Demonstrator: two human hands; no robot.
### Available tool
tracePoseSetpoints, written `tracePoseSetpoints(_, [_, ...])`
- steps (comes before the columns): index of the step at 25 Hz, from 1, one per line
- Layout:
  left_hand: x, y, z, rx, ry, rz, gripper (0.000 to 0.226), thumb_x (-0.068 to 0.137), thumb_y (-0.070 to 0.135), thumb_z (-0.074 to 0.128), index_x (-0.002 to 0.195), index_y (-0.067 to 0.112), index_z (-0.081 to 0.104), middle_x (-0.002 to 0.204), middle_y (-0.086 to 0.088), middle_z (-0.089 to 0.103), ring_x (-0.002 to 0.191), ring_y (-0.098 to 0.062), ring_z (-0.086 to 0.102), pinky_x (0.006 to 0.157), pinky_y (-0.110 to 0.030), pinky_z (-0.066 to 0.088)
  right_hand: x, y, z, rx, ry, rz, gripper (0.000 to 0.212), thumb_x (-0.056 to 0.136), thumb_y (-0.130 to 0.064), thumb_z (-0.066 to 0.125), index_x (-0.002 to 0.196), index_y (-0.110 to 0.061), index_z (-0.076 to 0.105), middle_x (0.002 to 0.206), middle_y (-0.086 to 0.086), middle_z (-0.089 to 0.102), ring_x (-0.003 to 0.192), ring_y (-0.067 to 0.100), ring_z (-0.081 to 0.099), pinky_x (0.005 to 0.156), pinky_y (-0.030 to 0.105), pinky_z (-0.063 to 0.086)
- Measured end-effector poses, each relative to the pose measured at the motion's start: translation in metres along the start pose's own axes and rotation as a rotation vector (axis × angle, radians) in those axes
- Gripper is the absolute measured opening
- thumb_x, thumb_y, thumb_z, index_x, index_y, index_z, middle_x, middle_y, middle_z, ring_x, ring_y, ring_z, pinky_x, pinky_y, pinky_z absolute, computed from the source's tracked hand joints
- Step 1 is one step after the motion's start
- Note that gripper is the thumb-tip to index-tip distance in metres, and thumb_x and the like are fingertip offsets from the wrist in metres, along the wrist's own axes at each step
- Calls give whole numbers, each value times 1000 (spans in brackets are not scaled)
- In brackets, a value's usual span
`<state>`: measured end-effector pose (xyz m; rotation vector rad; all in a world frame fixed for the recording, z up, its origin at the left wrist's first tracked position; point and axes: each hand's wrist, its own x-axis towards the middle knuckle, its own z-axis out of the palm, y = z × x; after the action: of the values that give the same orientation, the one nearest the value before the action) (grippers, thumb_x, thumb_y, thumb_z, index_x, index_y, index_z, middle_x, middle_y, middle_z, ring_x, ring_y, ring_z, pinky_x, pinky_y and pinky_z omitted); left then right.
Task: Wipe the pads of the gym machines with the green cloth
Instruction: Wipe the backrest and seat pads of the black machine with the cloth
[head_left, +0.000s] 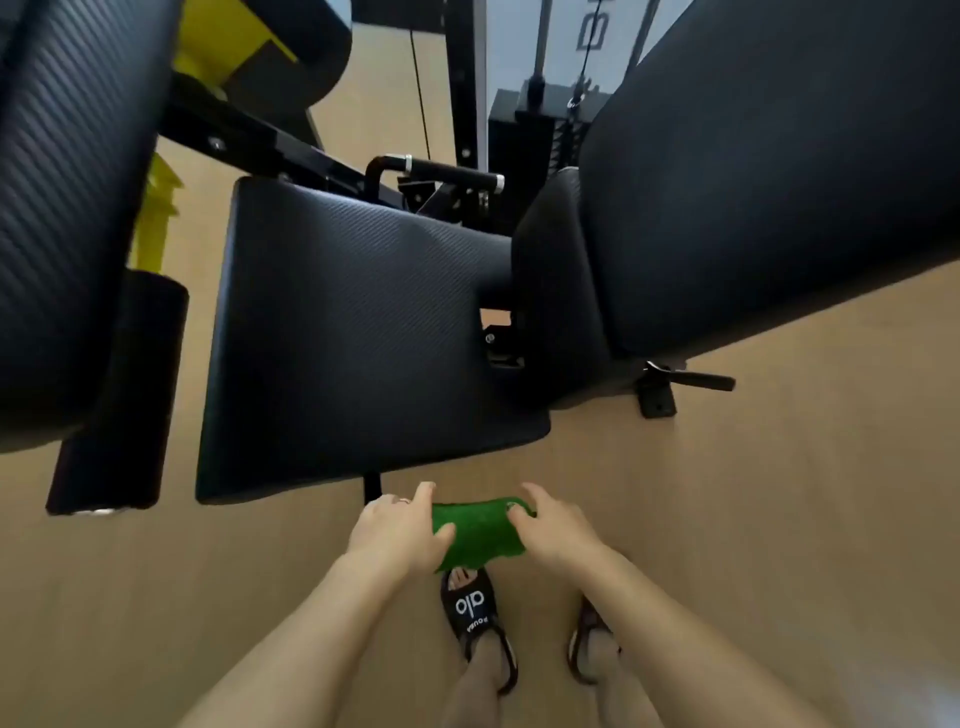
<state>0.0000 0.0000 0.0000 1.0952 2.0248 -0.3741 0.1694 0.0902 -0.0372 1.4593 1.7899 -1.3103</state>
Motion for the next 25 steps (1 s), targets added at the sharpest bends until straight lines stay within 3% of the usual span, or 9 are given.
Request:
tracePoseSetpoints(3, [25, -3, 28, 18, -34, -17, 62, 100, 53, 35, 152, 22, 26, 134, -9, 61, 132, -29, 44, 110, -37, 32, 31, 3, 13, -152, -77, 17, 61, 100, -53, 28, 156, -30, 24, 150, 9, 47, 134, 33, 42, 110, 41, 35])
tracePoseSetpoints(5, [32, -5, 39, -54, -21, -46, 54, 100, 50, 39, 146, 23, 34, 125, -8, 64, 125, -29, 50, 105, -36, 35, 39, -2, 19, -154, -80, 6, 60, 99, -51, 36, 154, -29, 30, 146, 8, 51, 132, 32, 45, 108, 39, 37])
tracePoseSetpoints(9, [36, -7, 42, -426, 89, -148, 37, 92, 29, 56, 129, 29, 49, 114, 3, 67, 105, -21, 61, 88, -34, 50, 41, -14, 23, 195, 56, 18, 42, 87, -22, 64, 128, -28, 58, 122, -1, 65, 104, 17, 61, 81, 22, 50])
tracePoseSetpoints(13, [31, 5, 6, -768, 143, -158, 29, 86, 10, 56, 109, 28, 54, 101, 1, 64, 86, -16, 61, 67, -31, 52, 22, -37, -3, 442, 67, -14, 39, 78, -6, 65, 110, -28, 59, 106, -4, 63, 87, 5, 58, 64, 19, 49])
tracePoseSetpoints(15, [25, 11, -25, -887, 217, -137, 27, 89, 7, 55, 108, 27, 54, 99, 0, 63, 88, -19, 62, 71, -33, 51, 2, -55, -32, 516, 92, -82, 40, 80, -4, 64, 112, -28, 59, 107, -5, 62, 92, 7, 59, 69, 21, 51])
tracePoseSetpoints(18, [9, 23, -83, -955, 311, -46, 37, 94, 11, 57, 125, 31, 49, 109, -3, 59, 103, -24, 60, 84, -36, 49, -44, -92, -90, 640, 203, -215, 45, 82, -4, 65, 115, -34, 59, 108, -9, 61, 99, 10, 61, 85, 34, 57])
tracePoseSetpoints(21, [-15, 54, -141, -977, 385, 107, 44, 100, 28, 56, 138, 40, 39, 128, -1, 42, 119, -17, 47, 99, -40, 46, -97, -128, -151, 675, 351, -404, 53, 85, -3, 65, 125, -37, 54, 115, -14, 59, 105, 5, 59, 87, 26, 55])
tracePoseSetpoints(23, [-37, 88, -181, -1066, 396, 245, 33, 103, 33, 49, 134, 41, 43, 132, 2, 45, 121, -14, 48, 98, -36, 48, -134, -148, -193, 648, 464, -522, 57, 89, -4, 64, 133, -37, 50, 119, -14, 57, 108, 1, 57, 88, 20, 51])
tracePoseSetpoints(25, [-59, 126, -218, -1247, 303, 396, 29, 107, 31, 39, 133, 28, 51, 127, -2, 59, 116, -19, 60, 92, -32, 53, -161, -161, -233, 570, 619, -632, 59, 90, -3, 64, 138, -33, 47, 123, -11, 57, 112, 2, 57, 93, 21, 51])
